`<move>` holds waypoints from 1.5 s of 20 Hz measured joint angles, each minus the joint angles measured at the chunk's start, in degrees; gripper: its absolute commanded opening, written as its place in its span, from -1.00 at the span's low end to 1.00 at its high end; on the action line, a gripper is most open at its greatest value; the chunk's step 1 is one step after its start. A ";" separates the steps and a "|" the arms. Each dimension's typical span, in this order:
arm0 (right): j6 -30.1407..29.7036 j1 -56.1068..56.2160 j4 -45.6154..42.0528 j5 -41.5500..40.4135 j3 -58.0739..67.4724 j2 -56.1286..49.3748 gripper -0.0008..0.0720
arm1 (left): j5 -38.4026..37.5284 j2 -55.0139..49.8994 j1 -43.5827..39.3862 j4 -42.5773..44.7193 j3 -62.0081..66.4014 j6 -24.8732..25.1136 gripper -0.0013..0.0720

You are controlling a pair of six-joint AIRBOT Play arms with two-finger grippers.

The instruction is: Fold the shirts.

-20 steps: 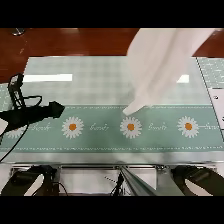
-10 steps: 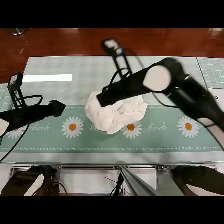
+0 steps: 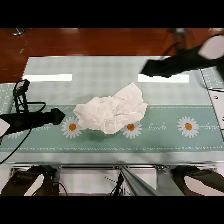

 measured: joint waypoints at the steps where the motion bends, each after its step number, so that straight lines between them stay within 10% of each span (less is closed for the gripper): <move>1: -0.24 -5.35 -1.03 1.31 -1.31 1.16 0.73 | -0.72 -0.39 0.02 -0.94 -0.57 -0.13 0.95; 6: -5.68 -24.83 5.99 2.19 -18.27 6.47 0.73 | 6.40 -7.65 -0.02 -16.11 -6.73 6.69 0.95; 12: -13.00 -26.29 14.56 -0.66 -35.87 8.04 0.72 | 14.10 -23.26 -0.83 -47.52 -7.61 35.87 0.92; 14: -13.70 -23.12 15.72 -1.86 -38.27 8.13 0.72 | 14.47 -27.89 -1.81 -52.24 -5.92 40.85 -0.89; 24: -12.37 -7.32 23.63 -11.10 -40.72 -1.01 0.72 | 4.96 -34.95 1.36 -55.30 2.49 48.30 -0.89; 26: -12.70 -4.74 26.23 -12.39 -40.13 -3.41 0.26 | 3.54 -35.08 1.88 -55.30 3.04 48.54 -0.89; 28: -12.90 -2.56 28.09 -13.42 -38.34 -5.73 -0.93 | 2.54 -35.12 2.14 -55.43 3.39 48.50 -0.89; 30: -13.31 -0.76 29.11 -13.79 -35.06 -8.02 -0.92 | 1.95 -34.80 2.29 -56.35 4.20 48.24 -0.89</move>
